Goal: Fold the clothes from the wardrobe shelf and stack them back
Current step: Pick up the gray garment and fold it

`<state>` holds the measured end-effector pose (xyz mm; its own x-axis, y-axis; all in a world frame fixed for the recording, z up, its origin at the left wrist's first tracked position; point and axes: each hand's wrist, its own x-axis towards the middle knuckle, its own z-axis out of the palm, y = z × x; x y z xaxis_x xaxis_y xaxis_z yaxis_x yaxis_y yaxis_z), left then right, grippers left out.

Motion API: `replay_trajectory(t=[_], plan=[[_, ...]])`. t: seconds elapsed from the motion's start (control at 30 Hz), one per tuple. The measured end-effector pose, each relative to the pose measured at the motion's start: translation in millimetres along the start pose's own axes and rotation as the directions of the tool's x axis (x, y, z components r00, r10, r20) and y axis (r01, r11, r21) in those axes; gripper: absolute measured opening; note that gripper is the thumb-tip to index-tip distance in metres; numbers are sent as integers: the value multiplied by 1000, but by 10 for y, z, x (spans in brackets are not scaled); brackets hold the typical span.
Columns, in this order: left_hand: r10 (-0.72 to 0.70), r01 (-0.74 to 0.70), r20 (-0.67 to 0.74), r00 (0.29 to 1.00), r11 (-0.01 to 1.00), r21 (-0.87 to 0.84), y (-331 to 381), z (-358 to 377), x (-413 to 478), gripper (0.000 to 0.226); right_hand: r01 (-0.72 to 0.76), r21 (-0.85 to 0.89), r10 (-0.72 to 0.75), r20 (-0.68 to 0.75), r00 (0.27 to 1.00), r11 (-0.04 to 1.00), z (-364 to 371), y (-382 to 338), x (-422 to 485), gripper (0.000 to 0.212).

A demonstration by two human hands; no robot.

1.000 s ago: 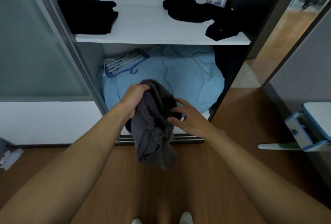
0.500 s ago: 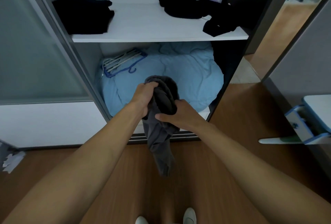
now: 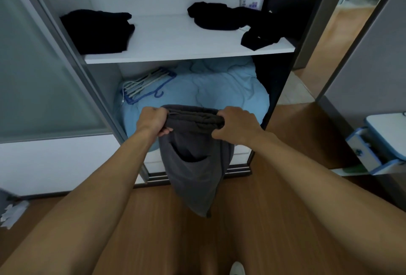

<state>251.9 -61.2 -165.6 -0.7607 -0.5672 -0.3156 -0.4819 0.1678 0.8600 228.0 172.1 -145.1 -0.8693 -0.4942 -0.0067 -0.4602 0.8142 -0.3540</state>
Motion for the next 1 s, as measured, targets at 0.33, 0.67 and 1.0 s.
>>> replay_trajectory(t=[0.33,0.67,1.0], plan=[[90,103,414,906,901,-422,77,-273,-111,18,204,665,-67,-226,972,718,-289,74,90,39],[397,-260,349,849,889,-378,-455,-139,-66,64,1,970,-38,9,999,243,-313,14,110,57],[396,-77,380,836,769,-634,111,180,-403,30,-106,989,212,83,974,100,-380,385,11,37]])
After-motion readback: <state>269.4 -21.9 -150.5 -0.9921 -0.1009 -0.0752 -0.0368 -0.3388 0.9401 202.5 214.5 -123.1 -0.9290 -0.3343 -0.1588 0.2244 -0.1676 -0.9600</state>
